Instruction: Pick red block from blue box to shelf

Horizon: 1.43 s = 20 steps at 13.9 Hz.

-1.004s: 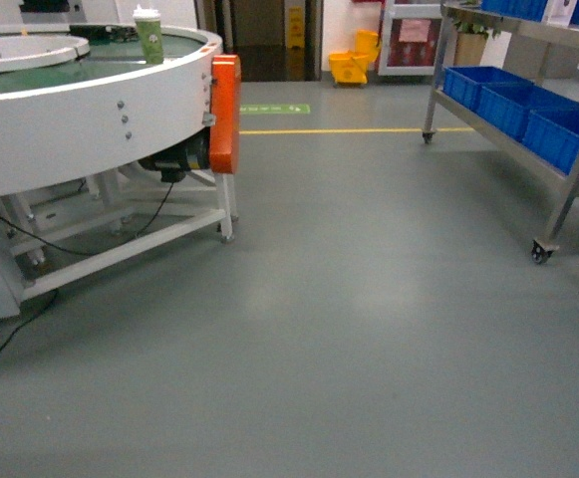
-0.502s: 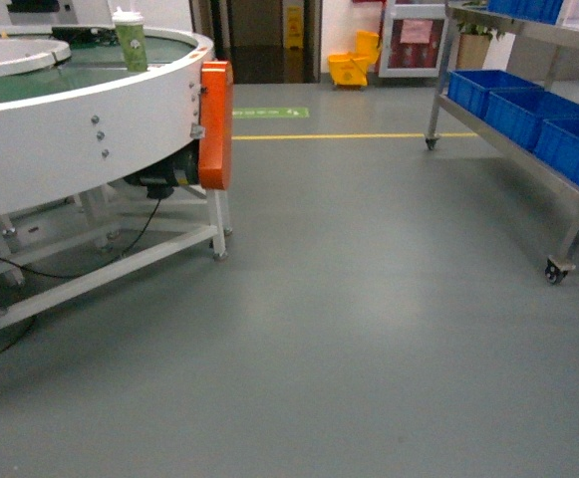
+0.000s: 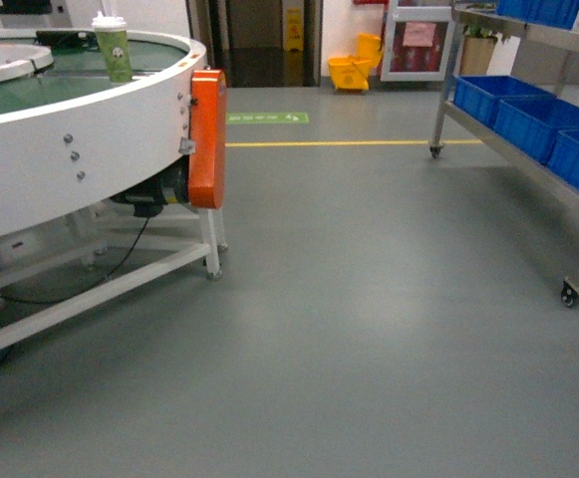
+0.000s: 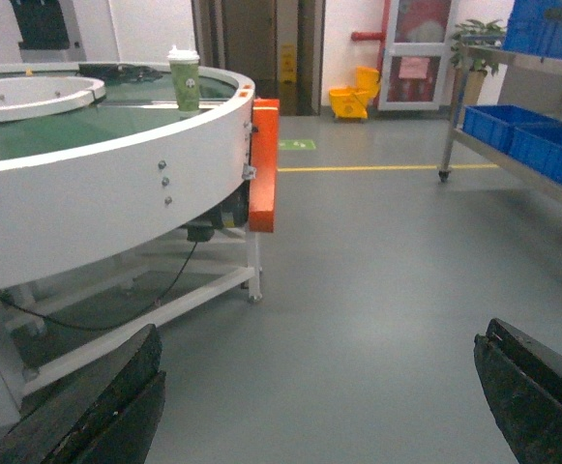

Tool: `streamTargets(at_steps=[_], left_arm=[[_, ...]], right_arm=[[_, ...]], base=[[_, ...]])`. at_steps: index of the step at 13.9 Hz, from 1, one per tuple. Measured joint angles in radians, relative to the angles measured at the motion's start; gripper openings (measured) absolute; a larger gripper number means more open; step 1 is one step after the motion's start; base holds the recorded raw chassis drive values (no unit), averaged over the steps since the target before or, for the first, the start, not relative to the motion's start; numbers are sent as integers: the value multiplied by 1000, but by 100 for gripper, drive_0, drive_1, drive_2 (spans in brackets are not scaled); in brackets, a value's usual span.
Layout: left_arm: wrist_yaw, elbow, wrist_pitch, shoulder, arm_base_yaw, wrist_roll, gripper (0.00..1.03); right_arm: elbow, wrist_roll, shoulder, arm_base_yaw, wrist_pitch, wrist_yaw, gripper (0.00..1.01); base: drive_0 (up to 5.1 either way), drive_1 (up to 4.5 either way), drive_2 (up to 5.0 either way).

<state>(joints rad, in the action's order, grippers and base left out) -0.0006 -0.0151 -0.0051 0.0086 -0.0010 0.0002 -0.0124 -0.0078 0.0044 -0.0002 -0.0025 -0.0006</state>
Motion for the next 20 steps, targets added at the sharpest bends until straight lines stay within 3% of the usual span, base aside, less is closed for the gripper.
streamTargets(at_steps=[18,20], left_arm=[[0,0,0,0,0,0,98],[-2,0,9,0,1,0,98]], right_arm=[[0,0,0,0,-1,0,27],[0,0,0,0,4,0,27]], base=[[-4,419,-427],[-158,-158,-158]])
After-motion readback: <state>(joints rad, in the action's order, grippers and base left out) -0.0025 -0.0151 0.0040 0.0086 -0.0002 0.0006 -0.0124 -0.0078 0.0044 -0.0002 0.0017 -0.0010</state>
